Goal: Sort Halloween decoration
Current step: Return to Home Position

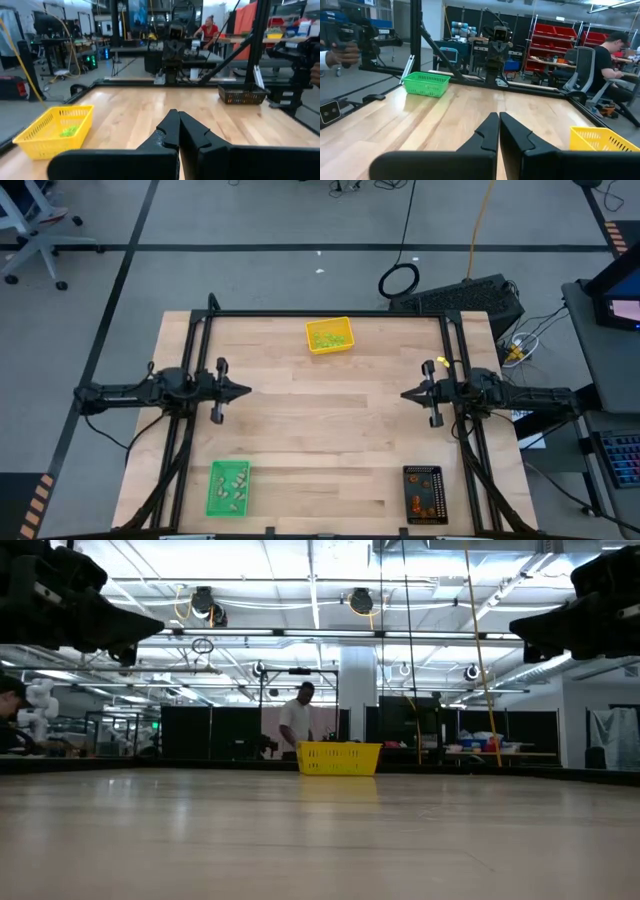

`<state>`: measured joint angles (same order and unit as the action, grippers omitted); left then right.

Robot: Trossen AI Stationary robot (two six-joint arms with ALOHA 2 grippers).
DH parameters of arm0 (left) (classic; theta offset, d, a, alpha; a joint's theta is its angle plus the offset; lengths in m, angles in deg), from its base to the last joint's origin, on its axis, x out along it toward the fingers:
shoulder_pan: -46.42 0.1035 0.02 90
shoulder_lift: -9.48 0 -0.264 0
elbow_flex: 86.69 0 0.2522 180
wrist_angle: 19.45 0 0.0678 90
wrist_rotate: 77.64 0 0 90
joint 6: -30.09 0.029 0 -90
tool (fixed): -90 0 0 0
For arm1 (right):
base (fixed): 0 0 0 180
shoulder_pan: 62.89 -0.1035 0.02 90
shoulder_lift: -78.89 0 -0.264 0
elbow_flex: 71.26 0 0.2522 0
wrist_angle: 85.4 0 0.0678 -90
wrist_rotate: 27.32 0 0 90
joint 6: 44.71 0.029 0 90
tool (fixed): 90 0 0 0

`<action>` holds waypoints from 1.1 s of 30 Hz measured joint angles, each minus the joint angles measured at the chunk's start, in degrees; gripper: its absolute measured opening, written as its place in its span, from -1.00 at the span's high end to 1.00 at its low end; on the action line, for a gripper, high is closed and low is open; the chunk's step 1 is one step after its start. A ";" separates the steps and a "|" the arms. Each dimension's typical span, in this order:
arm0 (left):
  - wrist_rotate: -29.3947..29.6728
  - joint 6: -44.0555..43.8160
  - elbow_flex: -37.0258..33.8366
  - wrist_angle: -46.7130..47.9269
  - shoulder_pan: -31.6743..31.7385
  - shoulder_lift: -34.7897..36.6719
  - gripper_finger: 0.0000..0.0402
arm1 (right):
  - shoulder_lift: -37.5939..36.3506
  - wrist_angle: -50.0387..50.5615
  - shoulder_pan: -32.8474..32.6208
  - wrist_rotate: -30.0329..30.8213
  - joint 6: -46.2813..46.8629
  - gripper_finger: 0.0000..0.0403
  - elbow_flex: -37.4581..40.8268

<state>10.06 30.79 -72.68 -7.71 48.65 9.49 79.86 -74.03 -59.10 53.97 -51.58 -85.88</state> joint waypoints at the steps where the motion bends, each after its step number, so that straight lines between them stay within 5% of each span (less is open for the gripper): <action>1: 0.02 -0.20 0.00 0.38 0.01 -0.03 1.00 | 0.00 0.04 0.00 -0.01 0.28 1.00 0.00; 33: 1.35 -3.33 -0.03 1.09 -1.30 -0.33 1.00 | 0.35 0.41 -0.20 5.71 7.54 1.00 0.00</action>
<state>11.41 27.46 -72.70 -6.62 47.35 9.16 80.21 -73.62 -59.29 59.68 -44.03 -85.88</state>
